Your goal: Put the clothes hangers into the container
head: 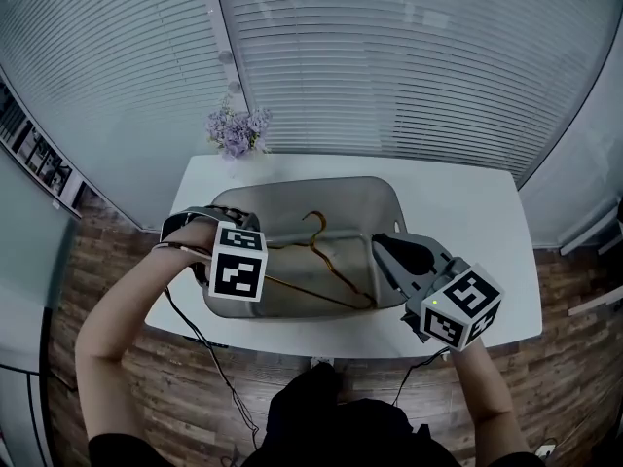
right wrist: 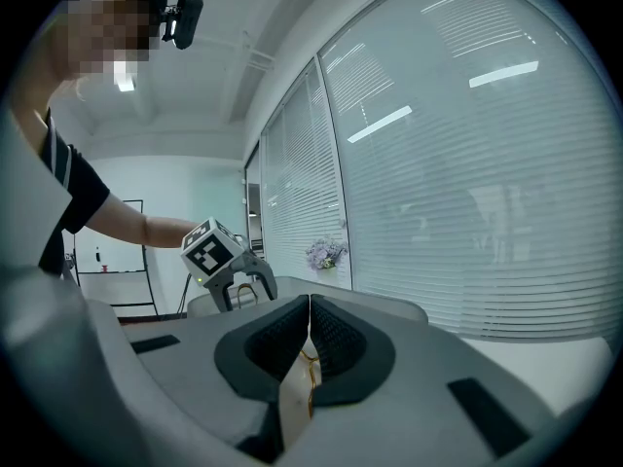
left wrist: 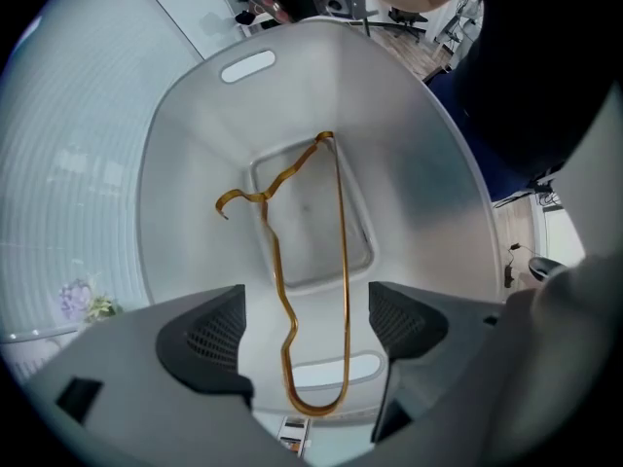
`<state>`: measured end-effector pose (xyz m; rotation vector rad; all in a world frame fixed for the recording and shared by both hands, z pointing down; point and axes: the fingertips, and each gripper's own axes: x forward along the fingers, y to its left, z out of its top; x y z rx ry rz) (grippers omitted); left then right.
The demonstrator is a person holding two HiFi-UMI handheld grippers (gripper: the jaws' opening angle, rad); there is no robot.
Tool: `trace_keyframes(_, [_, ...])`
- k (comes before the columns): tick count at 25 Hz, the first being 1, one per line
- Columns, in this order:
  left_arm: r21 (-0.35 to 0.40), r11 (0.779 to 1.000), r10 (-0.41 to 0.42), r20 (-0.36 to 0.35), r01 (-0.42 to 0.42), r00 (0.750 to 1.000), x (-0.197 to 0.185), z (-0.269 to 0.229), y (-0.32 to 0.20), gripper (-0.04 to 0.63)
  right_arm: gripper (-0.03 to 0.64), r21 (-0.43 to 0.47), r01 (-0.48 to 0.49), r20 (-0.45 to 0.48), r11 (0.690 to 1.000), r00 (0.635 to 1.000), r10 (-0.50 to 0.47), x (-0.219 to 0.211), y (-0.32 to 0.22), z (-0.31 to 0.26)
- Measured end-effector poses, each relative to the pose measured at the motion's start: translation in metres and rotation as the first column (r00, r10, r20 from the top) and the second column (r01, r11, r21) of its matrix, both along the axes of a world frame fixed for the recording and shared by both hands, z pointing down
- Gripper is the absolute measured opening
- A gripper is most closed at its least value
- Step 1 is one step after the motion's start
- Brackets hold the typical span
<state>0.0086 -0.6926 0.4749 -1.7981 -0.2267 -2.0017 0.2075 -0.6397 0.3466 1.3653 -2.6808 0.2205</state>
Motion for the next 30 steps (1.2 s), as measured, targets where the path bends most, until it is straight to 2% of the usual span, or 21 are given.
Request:
trace_keyframes(7, [0.087, 0.995, -0.051, -0.068, 0.057, 0.996, -0.001, -0.025, 0.003, 0.387, 0.028, -0.002, 0.006, 0.008, 1.000, 1.000, -0.006, -0.001, 0.017, 0.000])
trace_keyframes(11, [0.131, 0.989, -0.046, -0.132, 0.063, 0.990, 0.003, -0.037, 0.008, 0.385, 0.028, -0.001, 0.004, 0.006, 1.000, 1.000, -0.004, -0.002, 0.024, -0.002])
trace_keyframes(15, [0.199, 0.973, -0.066, -0.238, 0.115, 0.969, 0.010, -0.046, 0.007, 0.383, 0.029, 0.005, 0.001, 0.008, 1.000, 1.000, -0.001, -0.002, 0.037, -0.003])
trace_keyframes(18, [0.248, 0.953, -0.095, -0.302, 0.174, 0.949, 0.008, -0.053, -0.002, 0.382, 0.028, 0.005, -0.005, 0.009, 1.000, 1.000, 0.005, -0.001, 0.043, -0.004])
trace_keyframes(20, [0.292, 0.929, -0.111, -0.363, 0.226, 0.925, 0.006, -0.061, -0.008, 0.346, 0.028, 0.007, -0.006, 0.013, 1.000, 1.000, 0.006, -0.001, 0.048, -0.005])
trace_keyframes(22, [0.338, 0.894, -0.121, -0.448, 0.293, 0.886, 0.005, -0.074, -0.013, 0.211, 0.029, 0.009, -0.003, 0.012, 1.000, 1.000, 0.003, -0.002, 0.055, -0.005])
trace_keyframes(23, [0.356, 0.877, -0.124, -0.481, 0.323, 0.868, 0.004, -0.079, -0.015, 0.191, 0.028, 0.010, -0.003, 0.012, 1.000, 1.000, 0.003, -0.002, 0.058, -0.005])
trace_keyframes(25, [0.373, 0.852, -0.134, -0.525, 0.369, 0.840, 0.000, -0.087, -0.016, 0.177, 0.028, 0.012, -0.004, 0.017, 1.000, 1.000, 0.003, -0.003, 0.062, -0.005])
trace_keyframes(27, [0.366, 0.836, -0.147, -0.569, 0.409, 0.809, -0.004, -0.092, -0.012, 0.167, 0.029, 0.016, -0.009, 0.029, 1.000, 1.000, 0.008, -0.005, 0.066, -0.005])
trace_keyframes(29, [0.344, 0.822, -0.157, -0.630, 0.454, 0.761, -0.006, -0.100, -0.005, 0.160, 0.028, 0.027, -0.017, 0.037, 0.999, 0.999, 0.016, -0.007, 0.071, -0.007])
trace_keyframes(30, [0.328, 0.813, -0.163, -0.665, 0.481, 0.729, -0.008, -0.105, -0.002, 0.152, 0.029, 0.035, -0.020, 0.035, 0.999, 0.999, 0.019, -0.007, 0.074, -0.008])
